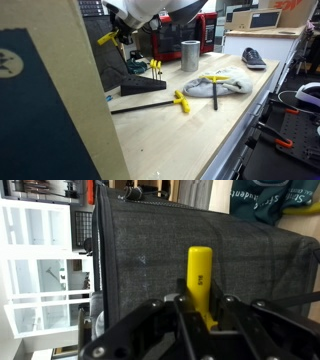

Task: Put the things with the yellow handle on the stand

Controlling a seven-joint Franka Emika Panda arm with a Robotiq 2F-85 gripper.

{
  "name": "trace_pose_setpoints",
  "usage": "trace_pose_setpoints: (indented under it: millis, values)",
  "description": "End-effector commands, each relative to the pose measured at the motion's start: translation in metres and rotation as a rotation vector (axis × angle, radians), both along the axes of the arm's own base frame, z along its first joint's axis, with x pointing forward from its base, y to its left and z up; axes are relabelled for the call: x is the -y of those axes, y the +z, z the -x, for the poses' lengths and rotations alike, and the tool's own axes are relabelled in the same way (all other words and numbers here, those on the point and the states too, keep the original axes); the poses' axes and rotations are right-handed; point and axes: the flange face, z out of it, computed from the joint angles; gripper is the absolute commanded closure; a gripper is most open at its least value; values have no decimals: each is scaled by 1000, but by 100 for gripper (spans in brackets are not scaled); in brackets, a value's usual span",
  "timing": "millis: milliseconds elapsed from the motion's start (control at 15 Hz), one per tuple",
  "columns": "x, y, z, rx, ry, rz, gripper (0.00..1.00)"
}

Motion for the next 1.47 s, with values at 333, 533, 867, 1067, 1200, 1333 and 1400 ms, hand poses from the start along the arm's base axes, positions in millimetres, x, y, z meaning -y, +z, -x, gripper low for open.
trace_pose_setpoints:
  millis: [333, 533, 867, 1067, 1200, 1333, 1400]
  values:
    - [-6, 7, -13, 32, 31, 33, 94]
    - [-1, 10, -6, 16, 37, 53, 94]
    - [4, 11, -5, -30, 33, 44, 94]
    - [-2, 7, -1, -48, 35, 22, 94]
    - [-5, 4, 1, -51, 38, 17, 94]
    - [-7, -1, 0, -58, 41, 16, 94]
    - [-7, -1, 1, -58, 43, 21, 94]
